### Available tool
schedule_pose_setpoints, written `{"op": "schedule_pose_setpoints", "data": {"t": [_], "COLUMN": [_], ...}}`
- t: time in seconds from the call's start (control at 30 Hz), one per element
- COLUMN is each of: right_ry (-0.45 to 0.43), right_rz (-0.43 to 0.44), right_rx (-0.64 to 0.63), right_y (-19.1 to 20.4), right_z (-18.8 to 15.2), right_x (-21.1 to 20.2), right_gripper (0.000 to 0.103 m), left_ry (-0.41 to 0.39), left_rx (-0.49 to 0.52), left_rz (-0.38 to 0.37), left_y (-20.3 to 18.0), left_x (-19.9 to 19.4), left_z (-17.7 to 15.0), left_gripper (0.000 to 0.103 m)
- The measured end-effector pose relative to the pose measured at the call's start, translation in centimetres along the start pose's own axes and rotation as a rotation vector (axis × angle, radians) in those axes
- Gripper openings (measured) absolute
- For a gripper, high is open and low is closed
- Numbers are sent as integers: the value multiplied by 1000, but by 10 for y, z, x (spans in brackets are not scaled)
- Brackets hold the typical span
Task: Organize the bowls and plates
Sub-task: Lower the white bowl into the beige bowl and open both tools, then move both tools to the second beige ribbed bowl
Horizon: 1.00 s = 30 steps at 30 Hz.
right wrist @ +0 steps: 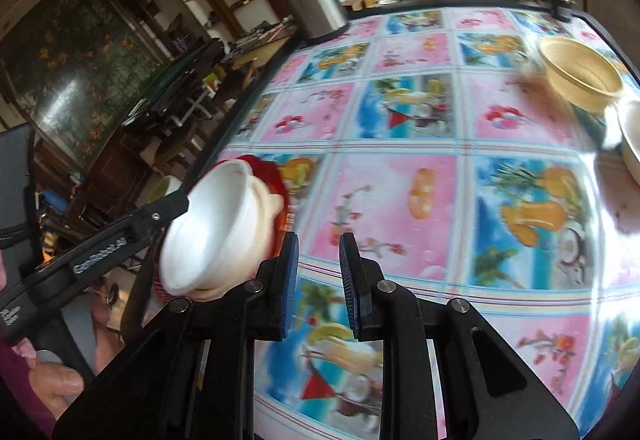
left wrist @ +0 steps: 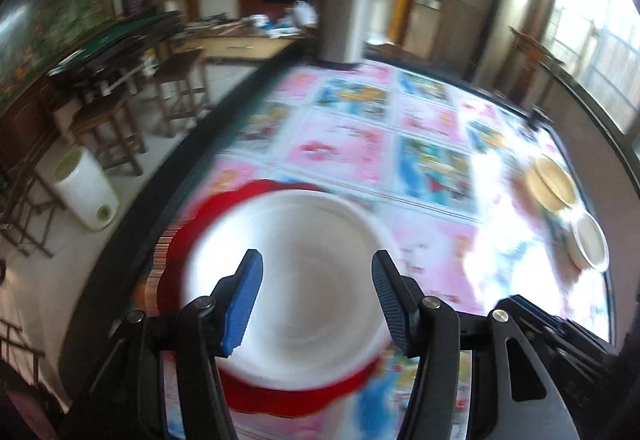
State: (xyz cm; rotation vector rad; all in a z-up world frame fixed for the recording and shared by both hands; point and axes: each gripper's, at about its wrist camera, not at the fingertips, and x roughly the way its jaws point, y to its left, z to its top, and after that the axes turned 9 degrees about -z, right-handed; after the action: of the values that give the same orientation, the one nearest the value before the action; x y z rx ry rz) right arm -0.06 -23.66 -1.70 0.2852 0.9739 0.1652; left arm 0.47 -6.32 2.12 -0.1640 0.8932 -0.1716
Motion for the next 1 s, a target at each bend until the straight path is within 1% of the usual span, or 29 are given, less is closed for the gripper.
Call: {"op": "schedule_pose_setpoints", "data": {"t": [0.1, 0.2, 0.27, 0.4, 0.53, 0.57, 0.6, 0.67, 0.73, 0.87, 1.0], "right_ry": [-3, -11, -13, -38, -63, -69, -74, -84, -93, -107, -121], "right_rz": [-28, -61, -83, -130, -169, -184, -195, -207, -211, -240, -258], "right_rx": [45, 97, 140, 223, 301, 322, 341, 373, 402, 452, 496], "right_y": [-30, -64, -88, -136, -180, -192, -201, -218, -234, -263, -285], "right_z": [-3, -6, -7, -8, -8, -7, -7, -6, -3, 5, 16], "right_x": [-5, -12, -18, -35, -50, -53, -56, -60, -64, -71, -73], "right_gripper": [21, 21, 21, 21, 20, 25, 36, 44, 44, 44, 44], "left_ry": [21, 34, 54, 91, 120, 120, 124, 136, 140, 168, 174], "left_rx": [57, 126, 149, 190, 232, 240, 250, 261, 264, 230, 235], "left_rz": [-47, -78, -98, -140, -157, -159, -158, -153, -161, -179, -156], "left_y": [-34, -69, -87, -128, -164, -171, -181, -196, -210, -229, -247], "left_x": [9, 19, 26, 45, 65, 69, 75, 85, 93, 114, 132], "left_z": [-2, -5, -5, -1, 8, 10, 13, 18, 24, 38, 50], "left_gripper": [62, 64, 66, 66, 66, 66, 66, 66, 66, 66, 66]}}
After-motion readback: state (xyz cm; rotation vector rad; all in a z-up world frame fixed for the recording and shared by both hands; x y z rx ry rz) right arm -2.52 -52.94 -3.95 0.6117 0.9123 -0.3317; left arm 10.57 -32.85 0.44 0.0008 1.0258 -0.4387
